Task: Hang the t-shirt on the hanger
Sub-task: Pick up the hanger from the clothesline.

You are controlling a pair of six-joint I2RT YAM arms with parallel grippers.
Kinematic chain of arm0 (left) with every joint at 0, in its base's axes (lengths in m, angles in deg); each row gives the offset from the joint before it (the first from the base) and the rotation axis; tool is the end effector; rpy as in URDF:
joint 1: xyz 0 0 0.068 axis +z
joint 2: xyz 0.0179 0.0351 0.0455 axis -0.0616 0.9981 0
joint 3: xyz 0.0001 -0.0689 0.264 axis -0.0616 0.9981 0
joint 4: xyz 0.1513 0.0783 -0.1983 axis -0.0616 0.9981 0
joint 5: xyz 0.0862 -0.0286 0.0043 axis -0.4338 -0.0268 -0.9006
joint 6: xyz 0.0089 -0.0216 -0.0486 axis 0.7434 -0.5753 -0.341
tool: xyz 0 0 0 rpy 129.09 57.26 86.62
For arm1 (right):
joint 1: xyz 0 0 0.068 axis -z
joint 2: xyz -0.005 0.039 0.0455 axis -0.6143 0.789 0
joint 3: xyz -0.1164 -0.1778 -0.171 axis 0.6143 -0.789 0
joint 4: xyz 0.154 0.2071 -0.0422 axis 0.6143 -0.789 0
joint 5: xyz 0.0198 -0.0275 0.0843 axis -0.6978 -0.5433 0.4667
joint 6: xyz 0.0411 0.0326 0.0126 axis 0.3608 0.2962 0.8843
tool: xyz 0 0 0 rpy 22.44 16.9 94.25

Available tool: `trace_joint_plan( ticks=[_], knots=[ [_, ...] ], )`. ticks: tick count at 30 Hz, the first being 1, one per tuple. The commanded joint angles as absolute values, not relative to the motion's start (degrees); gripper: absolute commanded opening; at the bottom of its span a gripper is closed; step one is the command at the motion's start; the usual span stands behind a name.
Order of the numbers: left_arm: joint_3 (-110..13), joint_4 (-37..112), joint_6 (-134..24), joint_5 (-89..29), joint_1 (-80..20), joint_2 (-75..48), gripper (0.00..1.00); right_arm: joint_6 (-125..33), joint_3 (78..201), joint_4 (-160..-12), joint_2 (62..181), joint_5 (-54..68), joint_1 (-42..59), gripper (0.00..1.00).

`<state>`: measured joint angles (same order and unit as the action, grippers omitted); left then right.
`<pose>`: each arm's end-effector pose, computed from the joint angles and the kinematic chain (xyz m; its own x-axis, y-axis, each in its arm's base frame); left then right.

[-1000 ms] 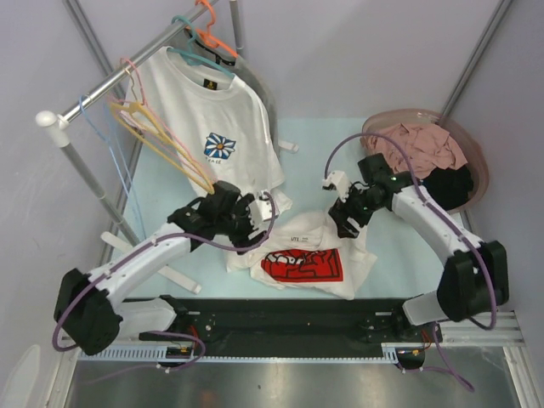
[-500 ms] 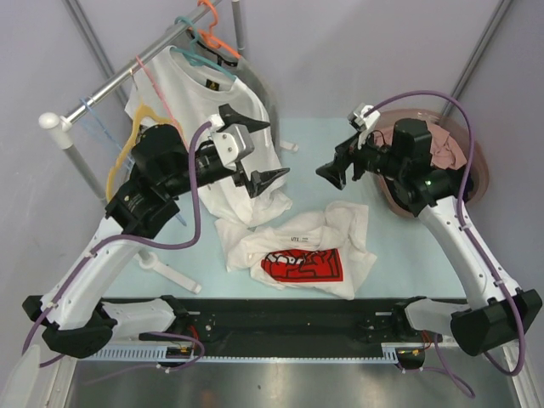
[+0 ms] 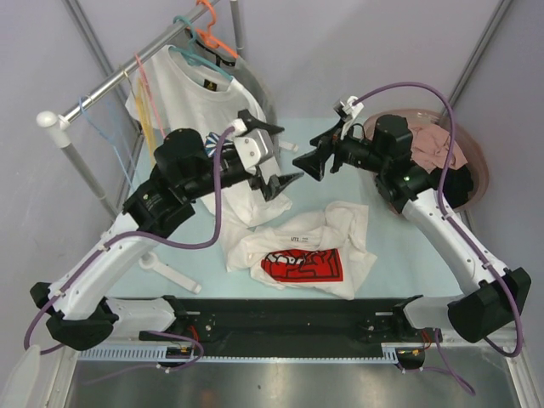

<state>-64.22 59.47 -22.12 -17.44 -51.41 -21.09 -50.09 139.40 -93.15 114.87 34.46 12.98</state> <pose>0.1509 -0.1856 0.4976 0.3357 0.1293 -0.9331 0.8694 0.3386 0.3597 0.2595 0.1432 0.4211 -0.1424 -0.0236 -0.9895 -0.8576 0.5020 0.1115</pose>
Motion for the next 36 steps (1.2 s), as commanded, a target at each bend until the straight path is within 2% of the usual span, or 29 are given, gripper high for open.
trace_joint_plan(
  ticks=[1,4,10,14,22,27,36],
  knots=[
    [-72.2,49.4,-20.1,-30.0,-51.4,-20.3,1.00,-45.0,141.6,-82.9,116.0,33.3,10.2,0.89],
    [-79.3,47.2,-17.3,-34.9,-51.4,-18.9,1.00,-43.5,141.6,-76.8,117.1,33.3,7.3,0.90],
    [-85.2,41.8,-10.2,-43.7,-51.3,-16.8,1.00,-39.9,141.7,-65.4,119.6,31.0,-0.2,0.91],
    [-85.9,36.4,-7.8,-48.2,-50.3,-16.4,1.00,-43.0,144.8,-66.4,123.7,23.3,-6.1,0.90],
    [-86.1,36.1,-9.5,-49.7,-45.6,-16.3,1.00,-50.0,154.7,-67.3,132.6,11.1,-14.5,0.86],
    [-85.4,36.6,-10.3,-49.4,-44.1,-17.1,1.00,-49.7,162.0,-69.0,137.0,11.5,-16.6,0.86],
    [-84.0,37.2,-10.5,-48.8,-42.0,-19.0,1.00,-53.9,164.1,-72.0,142.1,9.2,-19.7,0.86]
  ],
)
